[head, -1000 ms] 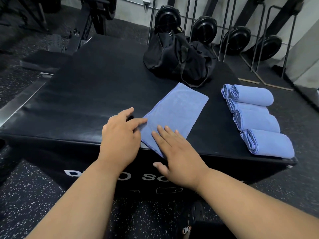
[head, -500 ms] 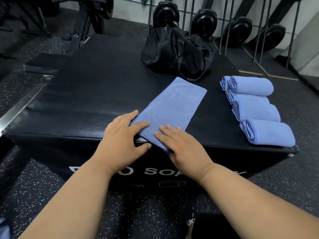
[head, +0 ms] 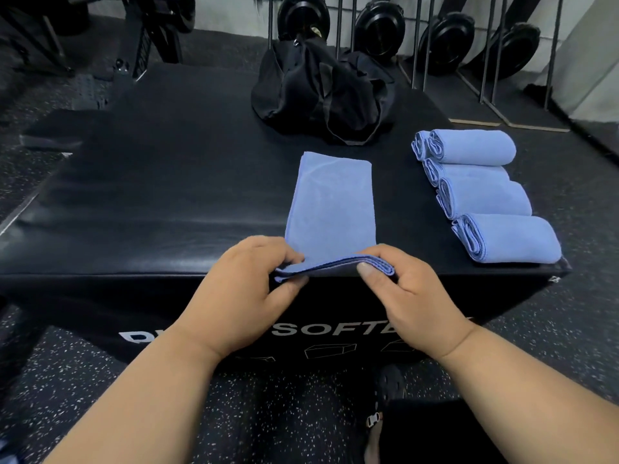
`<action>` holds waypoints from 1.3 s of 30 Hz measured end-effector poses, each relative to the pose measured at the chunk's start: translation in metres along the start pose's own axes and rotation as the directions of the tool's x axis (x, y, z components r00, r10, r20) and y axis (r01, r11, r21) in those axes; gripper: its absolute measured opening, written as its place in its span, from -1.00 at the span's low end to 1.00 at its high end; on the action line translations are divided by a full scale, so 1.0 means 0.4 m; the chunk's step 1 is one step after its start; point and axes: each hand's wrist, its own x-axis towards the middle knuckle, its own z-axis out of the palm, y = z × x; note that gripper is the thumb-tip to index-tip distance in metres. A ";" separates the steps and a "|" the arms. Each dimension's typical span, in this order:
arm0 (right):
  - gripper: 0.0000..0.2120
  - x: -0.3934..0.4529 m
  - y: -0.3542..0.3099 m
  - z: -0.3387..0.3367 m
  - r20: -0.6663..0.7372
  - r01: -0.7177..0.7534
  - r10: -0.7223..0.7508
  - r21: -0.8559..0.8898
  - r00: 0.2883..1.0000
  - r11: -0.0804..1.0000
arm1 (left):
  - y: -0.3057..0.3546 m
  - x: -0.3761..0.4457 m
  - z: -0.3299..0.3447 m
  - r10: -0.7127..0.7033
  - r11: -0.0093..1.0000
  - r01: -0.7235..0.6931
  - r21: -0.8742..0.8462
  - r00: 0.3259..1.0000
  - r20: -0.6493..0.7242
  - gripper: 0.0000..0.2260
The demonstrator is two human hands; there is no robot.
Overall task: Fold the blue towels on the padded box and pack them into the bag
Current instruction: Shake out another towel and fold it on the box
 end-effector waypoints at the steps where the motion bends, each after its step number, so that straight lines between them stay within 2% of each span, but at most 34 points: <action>1: -0.85 -0.001 0.007 0.000 -0.023 -0.008 0.008 -0.006 1.000 1.000 | 0.007 0.001 0.001 -0.027 1.000 0.027 -0.006 1.000 -0.002 -0.93; 7: -0.83 0.022 0.020 0.008 -0.137 -0.039 0.036 -0.015 0.990 0.999 | 0.010 0.024 0.022 -0.178 0.976 0.171 -0.135 0.983 -0.045 -0.90; 11: -0.88 0.044 0.025 0.003 -0.152 -0.112 0.122 0.072 0.981 0.991 | 0.009 0.050 0.045 -0.292 0.943 0.276 -0.187 0.954 -0.067 -0.87; 18: -0.93 0.085 0.056 -0.004 -0.219 -0.206 0.211 0.044 0.953 0.977 | 0.016 0.103 0.064 -0.424 0.905 0.412 -0.108 0.892 -0.156 -0.77; 24: -0.55 0.103 0.068 -0.006 -0.199 -0.220 0.231 0.076 0.952 0.972 | 0.025 0.134 0.068 -0.506 0.858 0.514 0.001 0.844 -0.177 -0.69; 28: -0.54 0.110 0.081 -0.010 -0.198 -0.226 0.225 0.018 0.954 0.974 | 0.031 0.136 0.071 -0.513 0.847 0.530 0.027 0.831 -0.215 -0.72; 30: -0.58 0.110 0.085 -0.011 -0.191 -0.219 0.213 -0.013 0.958 0.976 | 0.036 0.133 0.073 -0.498 0.864 0.501 -0.053 0.832 -0.245 -0.80; 31: -0.61 0.110 0.087 -0.012 -0.188 -0.215 0.207 -0.026 0.960 0.976 | 0.039 0.130 0.073 -0.447 0.893 0.441 -0.084 0.853 -0.270 -0.77; 33: -0.67 0.110 0.087 -0.011 -0.178 -0.212 0.201 -0.042 0.963 0.976 | 0.037 0.122 0.078 -0.148 0.987 0.160 0.009 0.936 -0.319 -0.73; 35: -0.71 0.112 0.088 -0.011 -0.172 -0.212 0.199 -0.061 0.965 0.975 | 0.030 0.114 0.092 0.132 0.983 -0.097 0.155 0.962 -0.239 -0.82; 36: -0.72 0.113 0.087 -0.012 -0.170 -0.209 0.195 -0.070 0.966 0.975 | 0.022 0.110 0.098 0.175 0.973 -0.145 0.179 0.971 -0.163 -0.81; 39: -0.75 0.114 0.084 -0.013 -0.167 -0.196 0.181 -0.080 0.969 0.977 | -0.005 0.097 0.107 0.113 0.975 -0.119 0.188 0.993 0.041 -0.55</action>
